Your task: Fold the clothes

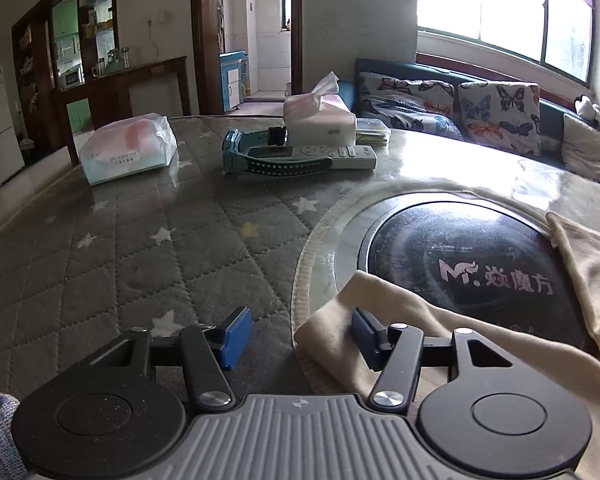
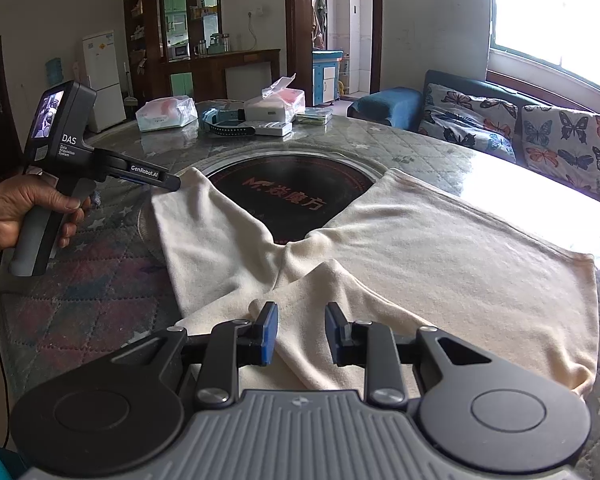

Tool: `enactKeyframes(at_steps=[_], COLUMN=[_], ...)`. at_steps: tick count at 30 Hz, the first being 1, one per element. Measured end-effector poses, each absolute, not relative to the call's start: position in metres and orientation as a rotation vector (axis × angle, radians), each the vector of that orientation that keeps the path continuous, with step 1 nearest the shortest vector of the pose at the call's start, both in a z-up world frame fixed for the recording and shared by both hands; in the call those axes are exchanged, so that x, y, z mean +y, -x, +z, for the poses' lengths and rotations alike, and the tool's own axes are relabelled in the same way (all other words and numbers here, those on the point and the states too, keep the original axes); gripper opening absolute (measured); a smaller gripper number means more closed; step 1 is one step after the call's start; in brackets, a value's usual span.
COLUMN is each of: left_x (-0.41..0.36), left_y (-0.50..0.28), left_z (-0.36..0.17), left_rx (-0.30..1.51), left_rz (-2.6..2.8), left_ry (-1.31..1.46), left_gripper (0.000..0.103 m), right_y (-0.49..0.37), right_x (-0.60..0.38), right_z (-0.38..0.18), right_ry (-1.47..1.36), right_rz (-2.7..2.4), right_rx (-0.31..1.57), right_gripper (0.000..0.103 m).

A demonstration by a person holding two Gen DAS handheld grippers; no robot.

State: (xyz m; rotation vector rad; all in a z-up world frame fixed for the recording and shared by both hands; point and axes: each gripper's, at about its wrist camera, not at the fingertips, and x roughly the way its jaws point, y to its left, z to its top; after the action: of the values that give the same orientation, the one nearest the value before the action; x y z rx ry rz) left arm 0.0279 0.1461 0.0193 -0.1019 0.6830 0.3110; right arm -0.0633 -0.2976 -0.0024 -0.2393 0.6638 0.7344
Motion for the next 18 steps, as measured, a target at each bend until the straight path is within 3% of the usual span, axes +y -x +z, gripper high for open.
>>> enactKeyframes(at_steps=[3, 11, 13, 18], left_x=[0.147, 0.139, 0.142, 0.139], left_y=[-0.026, -0.019, -0.018, -0.011], left_z=[0.021, 0.022, 0.023, 0.03], left_rx=[0.677, 0.668, 0.666, 0.646], left_rz=[0.311, 0.291, 0.291, 0.234], left_ry=[0.12, 0.151, 0.18, 0.236], left_gripper=[0.041, 0.037, 0.017, 0.006], right_y=[0.063, 0.064, 0.064, 0.065], right_x=[-0.298, -0.299, -0.299, -0.302], right_z=[-0.002, -0.003, -0.003, 0.0], right_ry=[0.239, 0.238, 0.239, 0.232], right_rz=[0.733, 0.73, 0.729, 0.721], right_rx=[0.664, 0.663, 0.662, 0.654], right_gripper=[0.025, 0.025, 0.025, 0.025])
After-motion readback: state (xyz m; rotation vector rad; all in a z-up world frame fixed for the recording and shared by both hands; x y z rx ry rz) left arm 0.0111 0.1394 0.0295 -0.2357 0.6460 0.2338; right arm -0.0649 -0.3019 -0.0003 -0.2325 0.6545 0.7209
